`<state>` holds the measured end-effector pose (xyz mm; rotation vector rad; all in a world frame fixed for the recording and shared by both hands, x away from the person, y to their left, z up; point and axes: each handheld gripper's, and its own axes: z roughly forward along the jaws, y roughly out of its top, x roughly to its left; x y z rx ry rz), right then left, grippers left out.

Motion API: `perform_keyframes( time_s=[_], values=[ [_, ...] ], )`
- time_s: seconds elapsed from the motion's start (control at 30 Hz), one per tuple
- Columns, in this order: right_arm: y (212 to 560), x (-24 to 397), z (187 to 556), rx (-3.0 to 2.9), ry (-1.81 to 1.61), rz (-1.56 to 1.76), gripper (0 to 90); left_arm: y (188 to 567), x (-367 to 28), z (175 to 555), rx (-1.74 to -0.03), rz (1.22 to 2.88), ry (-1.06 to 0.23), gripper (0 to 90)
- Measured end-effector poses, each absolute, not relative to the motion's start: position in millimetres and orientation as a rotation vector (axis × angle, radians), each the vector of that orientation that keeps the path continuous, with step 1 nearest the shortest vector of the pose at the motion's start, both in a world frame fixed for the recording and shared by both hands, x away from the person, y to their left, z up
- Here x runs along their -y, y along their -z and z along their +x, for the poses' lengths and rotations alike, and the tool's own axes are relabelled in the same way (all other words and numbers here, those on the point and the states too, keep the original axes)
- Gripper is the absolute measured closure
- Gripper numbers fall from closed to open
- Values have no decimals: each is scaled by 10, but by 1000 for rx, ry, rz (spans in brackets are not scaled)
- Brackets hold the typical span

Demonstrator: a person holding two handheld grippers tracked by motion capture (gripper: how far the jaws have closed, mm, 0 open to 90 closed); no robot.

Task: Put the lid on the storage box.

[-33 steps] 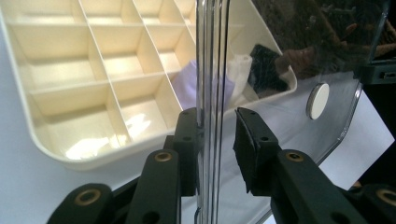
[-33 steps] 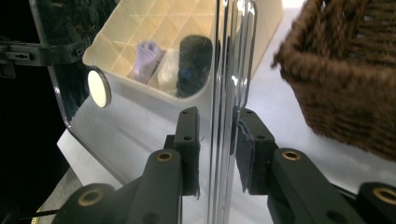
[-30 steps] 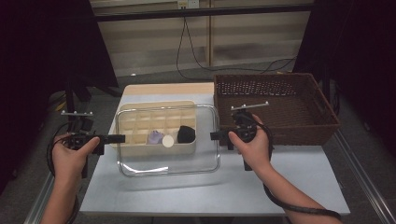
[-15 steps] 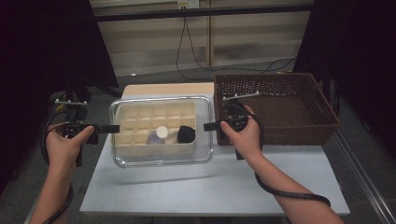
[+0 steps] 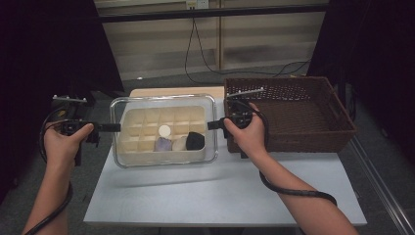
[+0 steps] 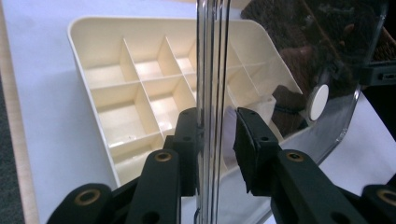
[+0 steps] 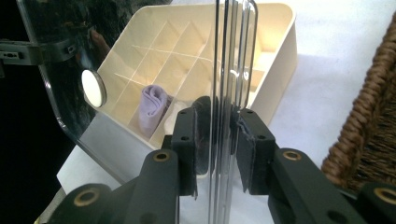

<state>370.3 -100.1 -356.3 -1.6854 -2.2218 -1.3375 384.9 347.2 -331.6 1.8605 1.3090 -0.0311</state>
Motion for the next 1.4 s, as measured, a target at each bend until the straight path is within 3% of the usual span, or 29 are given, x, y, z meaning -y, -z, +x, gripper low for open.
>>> perform_keyframes(
  time_s=[1.4],
  values=[
    [3619,785,4086,2231,1301,-1734,702,3340,-3585,4286,-1378,1856,10,693]
  ],
)
